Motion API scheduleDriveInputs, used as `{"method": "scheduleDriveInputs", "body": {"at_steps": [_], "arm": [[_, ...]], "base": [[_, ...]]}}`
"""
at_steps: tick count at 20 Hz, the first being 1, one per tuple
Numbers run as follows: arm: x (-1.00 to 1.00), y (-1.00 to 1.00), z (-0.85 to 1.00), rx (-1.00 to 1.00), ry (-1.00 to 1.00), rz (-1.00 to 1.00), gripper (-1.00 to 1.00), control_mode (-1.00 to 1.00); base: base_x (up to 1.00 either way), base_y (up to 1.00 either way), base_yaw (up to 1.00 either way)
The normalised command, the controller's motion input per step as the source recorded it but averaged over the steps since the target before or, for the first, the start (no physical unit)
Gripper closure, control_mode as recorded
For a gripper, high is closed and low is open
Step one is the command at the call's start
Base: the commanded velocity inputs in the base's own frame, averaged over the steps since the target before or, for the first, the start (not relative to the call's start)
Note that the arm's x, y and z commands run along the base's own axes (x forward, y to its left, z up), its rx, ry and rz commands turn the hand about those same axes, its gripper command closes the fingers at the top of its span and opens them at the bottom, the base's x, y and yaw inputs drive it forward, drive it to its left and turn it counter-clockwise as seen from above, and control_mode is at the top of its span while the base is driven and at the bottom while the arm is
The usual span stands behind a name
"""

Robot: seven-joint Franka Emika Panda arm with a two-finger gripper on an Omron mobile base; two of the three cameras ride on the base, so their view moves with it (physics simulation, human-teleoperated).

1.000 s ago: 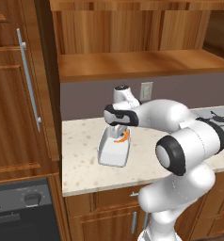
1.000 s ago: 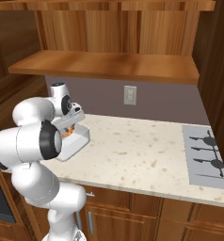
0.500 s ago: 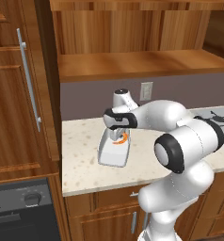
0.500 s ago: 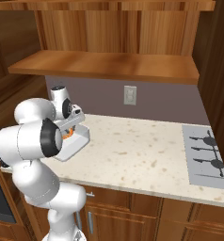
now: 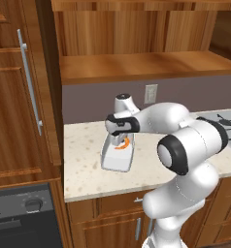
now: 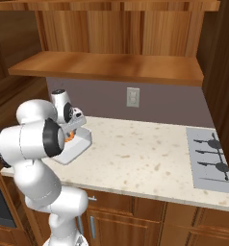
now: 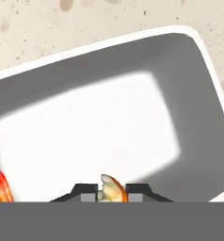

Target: Retrieve the tupperware from the cabinet, then place the raw meat into the tupperware to avoid contamination.

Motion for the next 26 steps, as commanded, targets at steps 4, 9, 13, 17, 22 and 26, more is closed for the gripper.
{"method": "scheduleDriveInputs", "body": {"at_steps": [4, 9, 13, 17, 22, 26], "arm": [[0.06, 0.02, -0.11, 0.00, -0.01, 0.00, 1.00, -1.00], [0.08, 0.00, -0.11, 0.00, -0.01, 0.00, 1.00, -1.00], [0.10, 0.00, -0.11, 0.00, -0.01, 0.00, 1.00, -1.00], [0.11, 0.00, -0.12, 0.00, -0.01, 0.00, 1.00, -1.00], [0.12, 0.02, -0.13, 0.00, -0.01, 0.00, 1.00, -1.00], [0.10, 0.02, -0.13, 0.00, 0.00, 0.00, 1.00, -1.00]], "base": [[0.00, 0.00, 0.00], [0.00, 0.00, 0.00], [0.00, 0.00, 0.00], [0.00, 0.00, 0.00], [0.00, 0.00, 0.00], [0.00, 0.00, 0.00]]}}
